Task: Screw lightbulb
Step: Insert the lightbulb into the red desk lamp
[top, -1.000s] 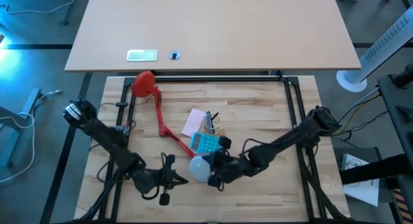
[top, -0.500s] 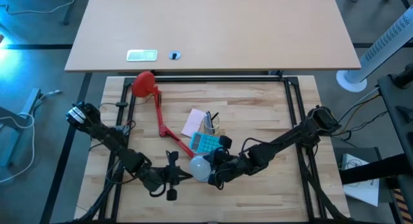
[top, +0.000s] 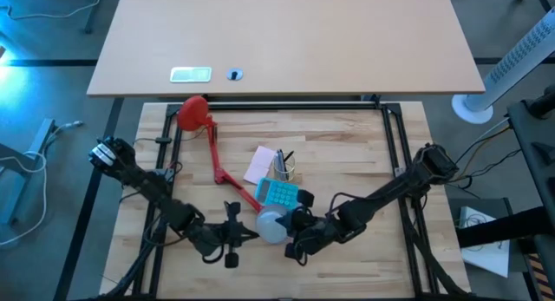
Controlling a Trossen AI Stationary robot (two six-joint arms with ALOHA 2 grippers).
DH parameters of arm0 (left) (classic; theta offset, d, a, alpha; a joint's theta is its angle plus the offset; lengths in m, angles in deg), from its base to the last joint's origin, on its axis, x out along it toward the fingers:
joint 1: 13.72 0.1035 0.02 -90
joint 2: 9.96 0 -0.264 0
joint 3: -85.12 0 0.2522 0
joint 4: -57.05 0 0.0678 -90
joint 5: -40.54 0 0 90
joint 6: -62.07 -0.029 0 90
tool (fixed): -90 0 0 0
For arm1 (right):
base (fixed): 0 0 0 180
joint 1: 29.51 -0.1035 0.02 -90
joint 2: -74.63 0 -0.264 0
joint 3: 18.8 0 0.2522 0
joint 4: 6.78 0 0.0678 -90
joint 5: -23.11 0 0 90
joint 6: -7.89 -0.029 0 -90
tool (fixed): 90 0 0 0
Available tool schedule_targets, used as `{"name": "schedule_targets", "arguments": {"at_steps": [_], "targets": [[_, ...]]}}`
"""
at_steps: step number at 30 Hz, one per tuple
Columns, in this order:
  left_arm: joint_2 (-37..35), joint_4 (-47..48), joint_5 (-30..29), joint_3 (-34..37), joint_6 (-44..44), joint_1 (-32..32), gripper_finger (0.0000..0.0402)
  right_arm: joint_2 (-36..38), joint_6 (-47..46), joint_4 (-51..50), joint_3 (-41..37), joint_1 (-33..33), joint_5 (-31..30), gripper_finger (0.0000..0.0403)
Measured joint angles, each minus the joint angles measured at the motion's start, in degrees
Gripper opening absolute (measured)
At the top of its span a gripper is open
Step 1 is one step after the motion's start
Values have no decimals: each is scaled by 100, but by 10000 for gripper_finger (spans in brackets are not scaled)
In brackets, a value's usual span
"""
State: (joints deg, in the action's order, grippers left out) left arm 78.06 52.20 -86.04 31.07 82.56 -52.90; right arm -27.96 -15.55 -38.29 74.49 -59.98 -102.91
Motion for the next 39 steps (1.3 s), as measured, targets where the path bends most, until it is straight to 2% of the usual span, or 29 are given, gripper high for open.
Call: {"name": "schedule_targets", "arguments": {"at_steps": [5,14,20,24,28,39], "targets": [[-35,61,-87,0,-141,158,0,0,-19,35,3,-69,103,0],[-420,963,-35,1,233,171,0,85,141,-17,144,-134,55,0],[-490,925,302,7,261,123,0,173,-2,-425,112,19,-452,0],[-474,821,352,7,244,120,0,129,-286,-610,65,162,-427,0],[-470,817,290,10,191,120,0,122,-350,-615,13,198,-137,0],[-470,865,36,33,-47,319,0,131,-371,-630,42,93,-106,0]]}}
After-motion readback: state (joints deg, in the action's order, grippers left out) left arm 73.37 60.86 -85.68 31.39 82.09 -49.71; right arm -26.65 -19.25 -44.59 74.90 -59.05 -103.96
